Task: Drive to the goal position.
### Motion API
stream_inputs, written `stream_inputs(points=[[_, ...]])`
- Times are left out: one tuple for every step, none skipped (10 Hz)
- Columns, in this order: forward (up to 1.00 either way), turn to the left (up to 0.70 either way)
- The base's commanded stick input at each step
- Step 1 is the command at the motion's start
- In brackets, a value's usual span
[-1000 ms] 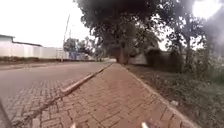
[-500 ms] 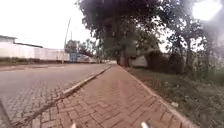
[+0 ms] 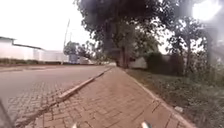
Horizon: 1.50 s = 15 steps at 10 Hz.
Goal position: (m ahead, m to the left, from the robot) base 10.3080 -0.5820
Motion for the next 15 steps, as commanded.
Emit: stream_inputs(points=[[0.50, 0.00], [0.50, 0.00], [0.50, 0.00], [0.50, 0.00], [0.50, 0.00], [0.50, 0.00], [0.50, 0.00], [0.50, 0.00], [0.50, 0.00], [0.50, 0.00], [0.50, 0.00], [0.50, 0.00], [0.50, 0.00], [0.50, 0.00], [0.50, 0.00]])
